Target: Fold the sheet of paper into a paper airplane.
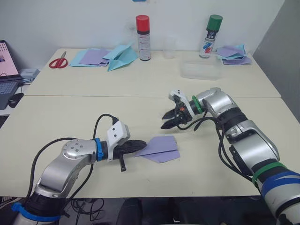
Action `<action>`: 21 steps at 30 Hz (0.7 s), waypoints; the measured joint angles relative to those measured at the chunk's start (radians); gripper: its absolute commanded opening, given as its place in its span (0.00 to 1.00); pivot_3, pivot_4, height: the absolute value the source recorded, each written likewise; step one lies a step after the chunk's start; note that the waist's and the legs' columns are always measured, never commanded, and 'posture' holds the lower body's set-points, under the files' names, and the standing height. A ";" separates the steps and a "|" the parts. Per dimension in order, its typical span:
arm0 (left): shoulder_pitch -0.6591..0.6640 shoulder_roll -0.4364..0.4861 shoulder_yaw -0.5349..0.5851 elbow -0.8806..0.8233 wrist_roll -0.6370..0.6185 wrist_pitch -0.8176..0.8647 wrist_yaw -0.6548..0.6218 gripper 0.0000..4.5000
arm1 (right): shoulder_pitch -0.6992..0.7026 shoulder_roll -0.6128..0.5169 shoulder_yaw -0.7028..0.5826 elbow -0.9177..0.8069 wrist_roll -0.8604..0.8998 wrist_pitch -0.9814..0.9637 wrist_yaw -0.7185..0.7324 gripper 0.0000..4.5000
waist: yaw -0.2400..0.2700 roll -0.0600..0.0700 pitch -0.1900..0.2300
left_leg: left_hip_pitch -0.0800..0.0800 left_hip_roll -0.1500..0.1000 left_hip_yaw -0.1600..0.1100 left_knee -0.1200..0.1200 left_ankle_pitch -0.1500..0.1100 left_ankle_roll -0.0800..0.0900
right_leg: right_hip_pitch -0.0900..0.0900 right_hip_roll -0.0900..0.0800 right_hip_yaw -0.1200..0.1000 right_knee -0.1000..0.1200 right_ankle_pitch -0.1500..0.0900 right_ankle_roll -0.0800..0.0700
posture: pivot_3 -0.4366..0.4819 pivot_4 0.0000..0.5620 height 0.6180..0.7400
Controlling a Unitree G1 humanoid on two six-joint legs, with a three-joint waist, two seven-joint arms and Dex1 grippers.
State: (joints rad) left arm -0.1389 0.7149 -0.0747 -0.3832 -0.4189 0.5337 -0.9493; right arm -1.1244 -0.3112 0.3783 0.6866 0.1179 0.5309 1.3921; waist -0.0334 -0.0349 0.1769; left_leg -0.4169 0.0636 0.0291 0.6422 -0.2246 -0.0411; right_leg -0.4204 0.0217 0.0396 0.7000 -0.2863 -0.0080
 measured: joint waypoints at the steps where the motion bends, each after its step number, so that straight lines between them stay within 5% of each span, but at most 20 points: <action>1: 0.005 -0.001 0.000 0.000 -0.001 0.001 0.001 0.00 | 0.023 0.001 -0.004 -0.059 0.012 0.014 -0.002 0.60 | 0.001 0.000 0.000 | 0.000 0.000 -0.001 0.000 0.000 0.000 | 0.000 0.000 -0.001 0.000 0.000 0.000 | 0.48 0.27 1.00; 4: 0.016 0.001 0.023 -0.012 -0.041 0.019 -0.003 0.00 | 0.200 -0.052 0.001 -0.378 0.044 0.102 -0.013 0.37 | 0.012 -0.001 -0.001 | -0.001 0.000 -0.002 0.000 0.000 0.000 | 0.001 -0.002 -0.004 -0.001 0.000 0.000 | 0.48 0.27 1.00; 8: 0.026 0.033 0.056 -0.013 -0.063 0.033 -0.019 0.00 | 0.378 -0.122 0.028 -0.598 0.066 0.194 -0.039 0.04 | 0.007 0.000 0.000 | -0.001 -0.002 0.000 0.003 0.000 0.000 | 0.001 -0.004 0.000 -0.001 0.000 0.001 | 0.48 0.27 1.00; 21: 0.048 0.011 -0.026 -0.004 0.002 0.024 0.025 0.00 | 0.596 -0.138 0.068 -0.740 0.040 0.152 -0.236 0.01 | 0.001 -0.001 -0.001 | 0.002 -0.001 0.000 0.003 0.000 0.000 | 0.002 0.005 0.001 -0.001 0.001 0.006 | 0.48 0.27 1.00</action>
State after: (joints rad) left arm -0.0907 0.7261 -0.1009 -0.3868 -0.4166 0.5578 -0.9242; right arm -0.5281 -0.4487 0.4466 -0.0538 0.1583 0.6832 1.1565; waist -0.0326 -0.0360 0.1762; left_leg -0.4148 0.0626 0.0293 0.6455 -0.2243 -0.0411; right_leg -0.4180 0.0268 0.0408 0.6987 -0.2851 -0.0015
